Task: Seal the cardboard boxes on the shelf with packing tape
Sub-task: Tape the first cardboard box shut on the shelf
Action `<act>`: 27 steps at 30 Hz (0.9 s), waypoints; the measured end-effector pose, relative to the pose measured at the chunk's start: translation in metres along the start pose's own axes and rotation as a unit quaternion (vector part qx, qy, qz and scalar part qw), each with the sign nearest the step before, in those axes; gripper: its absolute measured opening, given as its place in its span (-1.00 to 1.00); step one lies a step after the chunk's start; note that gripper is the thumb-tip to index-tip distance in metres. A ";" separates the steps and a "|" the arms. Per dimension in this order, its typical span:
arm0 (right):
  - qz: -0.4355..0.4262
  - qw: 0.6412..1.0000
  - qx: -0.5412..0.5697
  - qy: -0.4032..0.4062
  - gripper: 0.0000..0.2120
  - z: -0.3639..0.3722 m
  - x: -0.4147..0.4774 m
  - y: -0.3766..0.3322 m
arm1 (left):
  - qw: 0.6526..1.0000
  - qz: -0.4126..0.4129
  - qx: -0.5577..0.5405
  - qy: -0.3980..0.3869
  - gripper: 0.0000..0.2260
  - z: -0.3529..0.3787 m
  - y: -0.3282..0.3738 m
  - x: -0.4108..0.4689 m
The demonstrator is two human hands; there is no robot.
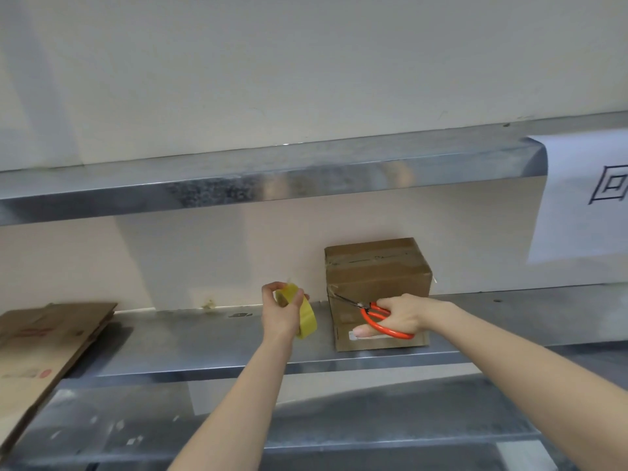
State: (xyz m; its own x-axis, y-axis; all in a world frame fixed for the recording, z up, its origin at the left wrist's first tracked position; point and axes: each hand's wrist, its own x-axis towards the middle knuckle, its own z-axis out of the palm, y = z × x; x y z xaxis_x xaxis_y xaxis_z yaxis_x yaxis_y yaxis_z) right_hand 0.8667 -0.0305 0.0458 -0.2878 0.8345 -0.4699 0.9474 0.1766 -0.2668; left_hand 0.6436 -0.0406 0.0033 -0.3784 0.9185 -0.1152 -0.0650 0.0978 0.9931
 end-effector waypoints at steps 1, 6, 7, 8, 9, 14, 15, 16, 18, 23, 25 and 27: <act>-0.006 1.000 0.015 -0.003 -0.07 0.000 0.001 0.001 | 1.000 0.006 -0.006 -0.014 -0.78 0.004 0.004 -0.003; -0.020 0.998 0.054 -0.006 -0.22 0.004 0.006 0.015 | 0.993 0.018 -0.019 -0.112 -0.84 0.023 0.023 -0.013; -0.022 0.998 0.054 -0.007 -0.24 0.003 0.005 0.017 | 0.992 0.018 -0.009 -0.128 -0.85 0.027 0.025 -0.013; -0.024 0.998 0.054 -0.008 -0.27 0.002 0.005 0.019 | 0.990 0.017 0.002 -0.140 -0.86 0.030 0.026 -0.012; -0.022 0.998 0.050 -0.009 -0.30 0.000 0.006 0.020 | 0.989 0.017 0.016 -0.147 -0.87 0.033 0.027 -0.010; -0.027 0.999 0.025 0.000 -0.11 -0.006 0.006 0.028 | 0.984 0.025 0.076 -0.162 -0.88 0.038 0.029 -0.002; -0.021 1.000 -0.004 0.008 -0.04 -0.007 0.005 0.029 | 0.982 0.031 0.088 -0.164 -0.88 0.037 0.029 -0.001; -0.011 0.998 -0.061 0.018 -0.03 -0.006 0.004 0.032 | 0.981 0.036 0.095 -0.163 -0.88 0.036 0.030 0.000; 0.012 0.979 -0.203 0.023 -0.07 -0.003 0.000 0.041 | 0.981 0.048 0.105 -0.156 -0.88 0.033 0.032 0.003; -0.007 0.961 -0.269 0.064 -0.25 -0.001 -0.011 0.056 | 0.985 0.042 0.071 -0.150 -0.88 0.033 0.038 0.000; -0.038 0.954 -0.284 0.089 -0.40 -0.005 -0.008 0.049 | 0.990 0.037 0.024 -0.134 -0.89 0.033 0.038 -0.003; -0.056 0.956 -0.276 0.079 -0.47 -0.004 -0.005 0.039 | 0.993 0.035 -0.008 -0.110 -0.90 0.026 0.036 -0.003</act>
State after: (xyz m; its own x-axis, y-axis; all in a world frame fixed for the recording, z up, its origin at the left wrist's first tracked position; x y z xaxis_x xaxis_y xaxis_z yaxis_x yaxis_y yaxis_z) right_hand 0.9059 -0.0260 0.0409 -0.4085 0.8549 -0.3199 0.8540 0.4816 0.1967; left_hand 0.6666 -0.0294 0.0404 -0.1718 0.9845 -0.0363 -0.0612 0.0261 0.9978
